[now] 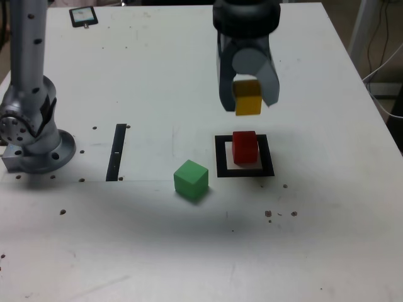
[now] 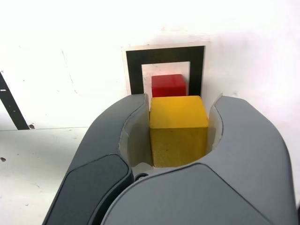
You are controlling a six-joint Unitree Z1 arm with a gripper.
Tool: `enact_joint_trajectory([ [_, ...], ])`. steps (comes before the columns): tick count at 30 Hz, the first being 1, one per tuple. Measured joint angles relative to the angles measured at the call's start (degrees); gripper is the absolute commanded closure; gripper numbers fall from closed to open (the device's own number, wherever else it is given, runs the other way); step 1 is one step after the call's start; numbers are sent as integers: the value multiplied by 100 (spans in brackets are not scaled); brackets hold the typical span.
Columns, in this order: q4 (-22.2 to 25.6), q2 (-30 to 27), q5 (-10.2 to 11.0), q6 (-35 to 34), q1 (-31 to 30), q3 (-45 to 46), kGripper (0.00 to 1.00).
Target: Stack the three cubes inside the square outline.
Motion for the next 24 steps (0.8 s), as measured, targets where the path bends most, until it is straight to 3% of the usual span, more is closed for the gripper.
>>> enact_joint_trajectory([
  [24, -306, 338, -138, 20, 71, 255, 79],
])
